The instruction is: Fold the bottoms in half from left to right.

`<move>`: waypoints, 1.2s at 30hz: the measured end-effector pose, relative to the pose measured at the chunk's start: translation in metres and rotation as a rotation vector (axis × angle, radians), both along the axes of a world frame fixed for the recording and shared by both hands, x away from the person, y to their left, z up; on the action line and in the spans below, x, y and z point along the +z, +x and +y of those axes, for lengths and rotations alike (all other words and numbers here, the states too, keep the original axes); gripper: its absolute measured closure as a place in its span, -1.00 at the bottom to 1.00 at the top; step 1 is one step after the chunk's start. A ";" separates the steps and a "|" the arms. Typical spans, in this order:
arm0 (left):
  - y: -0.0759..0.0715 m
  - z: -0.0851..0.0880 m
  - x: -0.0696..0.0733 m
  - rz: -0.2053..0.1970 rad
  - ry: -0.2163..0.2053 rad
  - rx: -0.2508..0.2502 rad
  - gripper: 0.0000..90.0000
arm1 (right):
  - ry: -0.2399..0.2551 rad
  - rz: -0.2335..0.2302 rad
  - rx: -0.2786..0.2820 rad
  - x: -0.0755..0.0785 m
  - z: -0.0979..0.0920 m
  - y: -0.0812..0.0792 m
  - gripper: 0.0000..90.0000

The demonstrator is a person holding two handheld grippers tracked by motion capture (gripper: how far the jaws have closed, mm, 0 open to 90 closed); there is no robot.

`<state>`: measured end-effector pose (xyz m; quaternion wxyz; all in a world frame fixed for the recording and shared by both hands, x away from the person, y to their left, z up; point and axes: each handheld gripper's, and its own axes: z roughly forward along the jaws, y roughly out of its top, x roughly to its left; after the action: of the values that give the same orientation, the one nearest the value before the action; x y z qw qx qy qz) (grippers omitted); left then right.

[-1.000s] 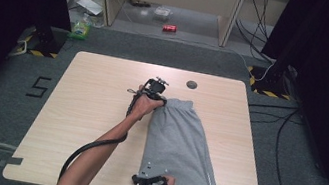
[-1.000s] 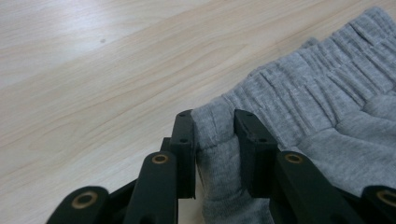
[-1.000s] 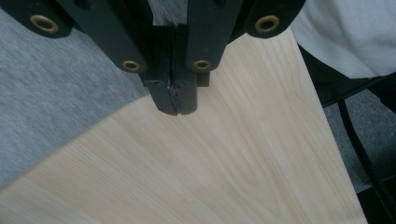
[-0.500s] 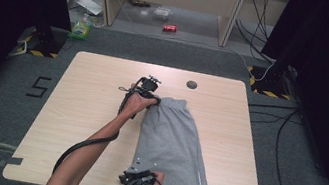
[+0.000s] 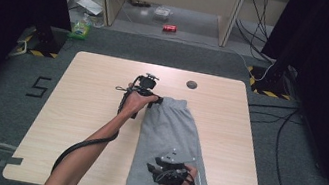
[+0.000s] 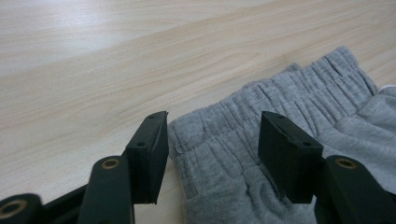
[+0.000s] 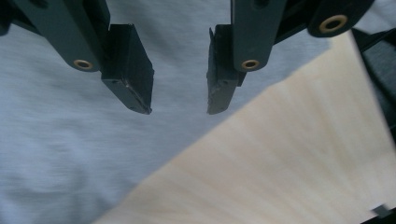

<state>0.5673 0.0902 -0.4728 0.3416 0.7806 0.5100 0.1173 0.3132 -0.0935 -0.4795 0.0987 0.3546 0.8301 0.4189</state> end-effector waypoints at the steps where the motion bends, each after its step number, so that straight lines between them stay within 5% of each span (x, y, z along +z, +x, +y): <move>1: 0.000 0.000 0.000 0.001 0.000 0.001 -0.10 | 0.004 -0.012 -0.024 0.003 -0.008 0.007 0.33; 16: -0.001 0.018 -0.002 0.017 -0.047 0.047 -0.17 | -0.007 -0.035 -0.187 0.015 -0.055 0.073 0.27; 36: -0.005 0.024 -0.004 0.032 -0.077 0.043 -0.22 | -0.013 -0.023 -0.264 0.011 -0.077 0.125 0.13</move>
<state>0.5627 0.1140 -0.4770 0.3608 0.7576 0.5361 0.0922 0.4378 -0.1710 -0.4683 0.1648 0.4551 0.7777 0.4010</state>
